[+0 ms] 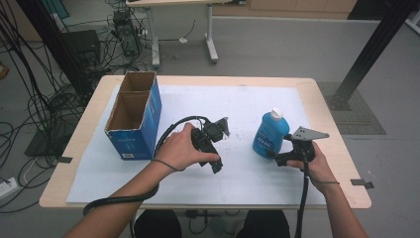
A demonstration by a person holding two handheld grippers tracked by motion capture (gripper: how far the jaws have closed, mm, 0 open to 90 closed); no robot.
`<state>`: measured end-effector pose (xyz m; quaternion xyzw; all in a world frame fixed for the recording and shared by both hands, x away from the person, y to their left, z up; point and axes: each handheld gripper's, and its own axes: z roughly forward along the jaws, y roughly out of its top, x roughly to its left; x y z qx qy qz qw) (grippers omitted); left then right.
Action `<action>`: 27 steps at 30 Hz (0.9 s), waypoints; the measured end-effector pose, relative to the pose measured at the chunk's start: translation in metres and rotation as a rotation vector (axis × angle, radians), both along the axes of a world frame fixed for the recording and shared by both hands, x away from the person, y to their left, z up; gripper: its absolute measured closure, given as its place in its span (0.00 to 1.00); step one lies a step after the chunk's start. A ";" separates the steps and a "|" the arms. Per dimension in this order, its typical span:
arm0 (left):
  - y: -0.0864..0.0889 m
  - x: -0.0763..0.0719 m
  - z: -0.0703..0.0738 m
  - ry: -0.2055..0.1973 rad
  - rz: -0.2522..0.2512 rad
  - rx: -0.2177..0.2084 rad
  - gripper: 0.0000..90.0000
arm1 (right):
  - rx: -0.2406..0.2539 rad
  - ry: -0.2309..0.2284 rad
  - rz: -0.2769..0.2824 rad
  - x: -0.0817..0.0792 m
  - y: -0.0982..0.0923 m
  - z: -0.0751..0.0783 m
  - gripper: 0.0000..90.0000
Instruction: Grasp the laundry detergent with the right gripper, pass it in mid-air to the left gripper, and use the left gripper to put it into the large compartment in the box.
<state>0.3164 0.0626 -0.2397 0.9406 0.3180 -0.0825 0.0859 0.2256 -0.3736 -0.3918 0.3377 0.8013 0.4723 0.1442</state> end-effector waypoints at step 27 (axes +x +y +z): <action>0.003 0.001 -0.003 0.010 0.009 -0.009 0.10 | 0.039 -0.016 -0.020 0.001 0.005 -0.015 0.07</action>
